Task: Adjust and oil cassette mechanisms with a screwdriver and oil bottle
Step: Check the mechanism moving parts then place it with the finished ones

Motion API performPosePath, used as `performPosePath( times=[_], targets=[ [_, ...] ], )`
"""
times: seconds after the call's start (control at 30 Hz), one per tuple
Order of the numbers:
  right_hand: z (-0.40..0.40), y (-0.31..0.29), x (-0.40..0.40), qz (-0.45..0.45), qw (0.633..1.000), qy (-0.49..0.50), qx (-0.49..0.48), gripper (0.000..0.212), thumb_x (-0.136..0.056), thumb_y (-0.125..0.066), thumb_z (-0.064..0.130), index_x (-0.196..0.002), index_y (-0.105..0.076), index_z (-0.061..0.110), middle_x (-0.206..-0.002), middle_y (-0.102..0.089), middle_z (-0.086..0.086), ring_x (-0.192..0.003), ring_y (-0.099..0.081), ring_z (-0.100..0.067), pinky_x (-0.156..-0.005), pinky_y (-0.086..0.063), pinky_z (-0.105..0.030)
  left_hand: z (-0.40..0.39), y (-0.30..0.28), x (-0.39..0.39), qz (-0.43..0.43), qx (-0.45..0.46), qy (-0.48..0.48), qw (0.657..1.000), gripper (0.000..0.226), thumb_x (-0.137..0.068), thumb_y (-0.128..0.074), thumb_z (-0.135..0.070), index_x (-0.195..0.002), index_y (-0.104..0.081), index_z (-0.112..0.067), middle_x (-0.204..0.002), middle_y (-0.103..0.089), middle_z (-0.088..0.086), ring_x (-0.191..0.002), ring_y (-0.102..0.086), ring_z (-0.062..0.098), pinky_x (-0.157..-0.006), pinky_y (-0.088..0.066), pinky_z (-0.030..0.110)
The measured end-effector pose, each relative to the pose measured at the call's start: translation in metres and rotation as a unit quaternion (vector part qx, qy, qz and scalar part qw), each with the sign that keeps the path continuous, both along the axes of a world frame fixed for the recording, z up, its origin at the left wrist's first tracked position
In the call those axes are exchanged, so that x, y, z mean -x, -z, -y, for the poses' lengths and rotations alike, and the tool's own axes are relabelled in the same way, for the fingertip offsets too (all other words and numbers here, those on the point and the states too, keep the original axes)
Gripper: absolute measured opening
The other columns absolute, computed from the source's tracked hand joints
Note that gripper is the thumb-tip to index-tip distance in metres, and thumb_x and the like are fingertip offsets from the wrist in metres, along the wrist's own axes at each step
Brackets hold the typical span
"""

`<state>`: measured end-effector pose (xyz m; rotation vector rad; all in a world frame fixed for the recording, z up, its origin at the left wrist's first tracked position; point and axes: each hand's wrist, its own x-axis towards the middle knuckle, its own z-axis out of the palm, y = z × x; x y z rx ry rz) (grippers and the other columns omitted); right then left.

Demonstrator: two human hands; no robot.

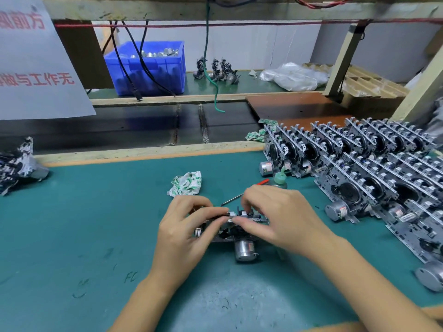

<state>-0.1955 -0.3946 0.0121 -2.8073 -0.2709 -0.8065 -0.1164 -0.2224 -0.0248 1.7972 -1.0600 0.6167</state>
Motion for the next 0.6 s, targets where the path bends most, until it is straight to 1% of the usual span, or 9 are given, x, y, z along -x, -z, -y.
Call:
performPosePath(
  times=[0.07, 0.17, 0.23, 0.3, 0.4, 0.47, 0.53, 0.57, 0.6],
  targets=[
    [-0.002, -0.008, -0.007, -0.037, 0.998, -0.019, 0.044, 0.039, -0.087, -0.046, 0.051, -0.07, -0.052, 0.016, -0.058, -0.053, 0.006, -0.055, -0.052, -0.017, -0.044, -0.036, -0.028, -0.006, -0.004, -0.002, -0.008, -0.02, -0.003, 1.0, 0.021, -0.085, -0.062, -0.028, -0.087, -0.075, -0.012, -0.083, -0.058, -0.002, -0.079, -0.051, 0.008, -0.076, -0.04, 0.014],
    [-0.004, -0.014, -0.013, -0.082, 0.993, -0.043, 0.071, 0.036, -0.089, -0.056, 0.046, -0.068, -0.041, 0.021, -0.055, -0.055, 0.001, -0.049, -0.052, -0.026, -0.043, -0.036, -0.031, -0.016, -0.012, -0.007, -0.01, -0.068, 0.007, 0.998, 0.024, -0.085, -0.06, -0.032, -0.082, -0.075, -0.013, -0.077, -0.061, -0.005, -0.075, -0.05, 0.004, -0.071, -0.039, 0.012],
    [-0.006, -0.017, -0.011, -0.081, 0.992, -0.06, 0.075, 0.035, -0.089, -0.059, 0.041, -0.066, -0.042, 0.021, -0.054, -0.054, -0.001, -0.046, -0.051, -0.027, -0.041, -0.039, -0.033, -0.021, -0.02, -0.01, 0.023, -0.114, 0.026, 0.993, 0.027, -0.086, -0.058, -0.033, -0.081, -0.075, -0.012, -0.074, -0.061, -0.004, -0.072, -0.049, 0.005, -0.067, -0.04, 0.016],
    [-0.007, -0.02, -0.001, -0.068, 0.993, -0.06, 0.071, 0.036, -0.09, -0.055, 0.041, -0.062, -0.047, 0.018, -0.051, -0.052, -0.001, -0.043, -0.05, -0.026, -0.039, -0.038, -0.03, -0.022, -0.031, -0.011, 0.062, -0.151, 0.056, 0.985, 0.028, -0.087, -0.057, -0.032, -0.082, -0.075, -0.012, -0.074, -0.061, -0.004, -0.072, -0.049, 0.007, -0.066, -0.041, 0.018],
    [-0.002, -0.03, 0.025, -0.037, 0.999, -0.013, 0.038, 0.038, -0.087, -0.047, 0.043, -0.058, -0.048, 0.018, -0.047, -0.048, 0.003, -0.042, -0.045, -0.022, -0.038, -0.033, -0.025, -0.008, -0.055, -0.008, 0.104, -0.168, 0.108, 0.974, 0.026, -0.089, -0.056, -0.03, -0.086, -0.074, -0.013, -0.077, -0.062, -0.004, -0.073, -0.049, 0.009, -0.066, -0.042, 0.021],
    [0.006, -0.043, 0.045, -0.014, 0.999, 0.042, 0.005, 0.037, -0.083, -0.048, 0.046, -0.055, -0.042, 0.022, -0.042, -0.04, 0.007, -0.04, -0.036, -0.017, -0.038, -0.033, -0.026, 0.012, -0.073, -0.002, 0.132, -0.17, 0.147, 0.966, 0.024, -0.089, -0.057, -0.029, -0.087, -0.074, -0.012, -0.078, -0.062, -0.002, -0.074, -0.051, 0.011, -0.068, -0.042, 0.021],
    [0.018, -0.057, 0.065, -0.019, 0.995, 0.091, -0.039, 0.037, -0.079, -0.048, 0.051, -0.055, -0.033, 0.026, -0.04, -0.027, 0.011, -0.042, -0.028, -0.013, -0.043, -0.028, -0.026, 0.036, -0.088, 0.005, 0.146, -0.174, 0.193, 0.954, 0.021, -0.089, -0.059, -0.026, -0.089, -0.074, -0.01, -0.081, -0.064, 0.001, -0.076, -0.054, 0.014, -0.069, -0.044, 0.022],
    [0.026, -0.062, 0.074, -0.03, 0.991, 0.112, -0.059, 0.039, -0.077, -0.048, 0.054, -0.054, -0.032, 0.027, -0.039, -0.026, 0.011, -0.042, -0.028, -0.012, -0.044, -0.025, -0.022, 0.049, -0.094, 0.007, 0.151, -0.181, 0.215, 0.948, 0.02, -0.089, -0.061, -0.025, -0.09, -0.074, -0.01, -0.082, -0.065, 0.002, -0.076, -0.056, 0.017, -0.069, -0.045, 0.024],
    [0.034, -0.067, 0.082, -0.041, 0.988, 0.134, -0.071, 0.041, -0.076, -0.048, 0.056, -0.052, -0.033, 0.026, -0.039, -0.028, 0.009, -0.041, -0.03, -0.012, -0.046, -0.027, -0.023, 0.062, -0.1, 0.009, 0.155, -0.19, 0.234, 0.941, 0.018, -0.089, -0.063, -0.024, -0.091, -0.074, -0.009, -0.082, -0.065, 0.003, -0.076, -0.058, 0.019, -0.069, -0.046, 0.027]
  ],
)
